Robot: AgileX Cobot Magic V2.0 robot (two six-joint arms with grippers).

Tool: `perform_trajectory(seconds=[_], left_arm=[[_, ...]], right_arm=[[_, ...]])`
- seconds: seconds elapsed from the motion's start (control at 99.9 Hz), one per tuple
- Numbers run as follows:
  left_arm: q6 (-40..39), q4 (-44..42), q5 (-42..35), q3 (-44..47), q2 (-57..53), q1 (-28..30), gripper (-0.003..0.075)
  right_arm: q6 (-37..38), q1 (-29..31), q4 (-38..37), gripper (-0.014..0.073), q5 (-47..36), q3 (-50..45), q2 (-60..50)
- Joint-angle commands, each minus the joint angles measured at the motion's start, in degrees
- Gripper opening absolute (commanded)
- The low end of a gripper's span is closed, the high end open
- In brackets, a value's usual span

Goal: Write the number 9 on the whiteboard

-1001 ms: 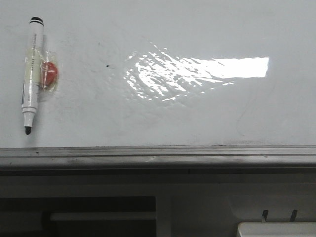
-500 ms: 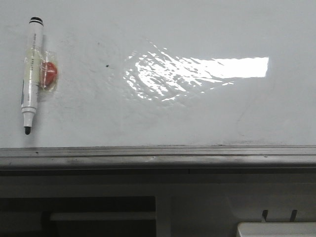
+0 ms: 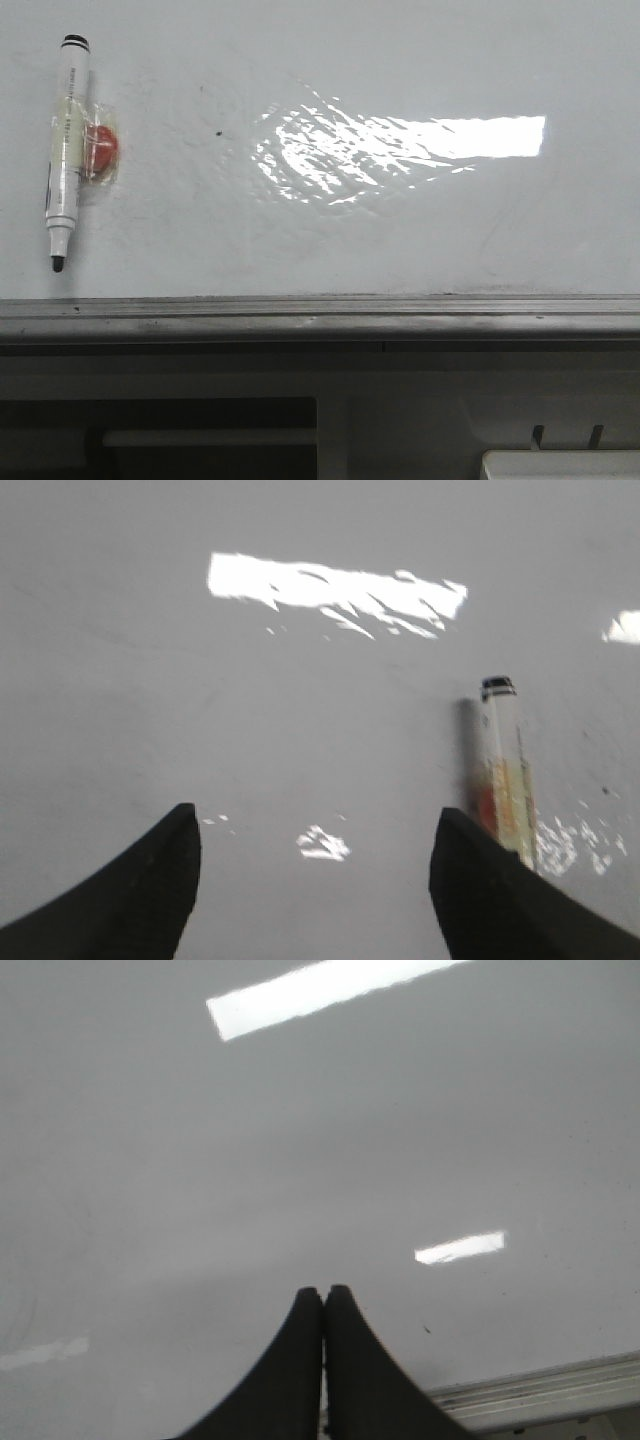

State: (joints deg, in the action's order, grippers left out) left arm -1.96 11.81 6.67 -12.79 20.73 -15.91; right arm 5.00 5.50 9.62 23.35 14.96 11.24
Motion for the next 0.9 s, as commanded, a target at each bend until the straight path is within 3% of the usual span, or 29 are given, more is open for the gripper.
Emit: perform_trajectory(seconds=[0.0, 0.31, 0.65, 0.89], left_arm=[[-0.62, 1.23, -4.94, -2.10, 4.09, -4.98, 0.0452], [-0.62, -0.83, -17.92, -2.10, 15.47, -18.77, 0.0452], [-0.62, -0.83, -27.57, -2.22, 27.55, -20.19, 0.0452], [-1.62, -0.83, -30.28, -3.16, 32.39, -20.32, 0.0452]], right_arm=[[-0.32, 0.32, 0.22, -0.0069, -4.01, 1.70, 1.00], [-0.32, 0.32, 0.22, -0.0069, -4.01, 1.65, 1.00], [-0.32, 0.32, 0.22, -0.0069, -4.01, 1.65, 1.00], [-0.32, 0.32, 0.22, -0.0069, -4.01, 1.65, 1.00]])
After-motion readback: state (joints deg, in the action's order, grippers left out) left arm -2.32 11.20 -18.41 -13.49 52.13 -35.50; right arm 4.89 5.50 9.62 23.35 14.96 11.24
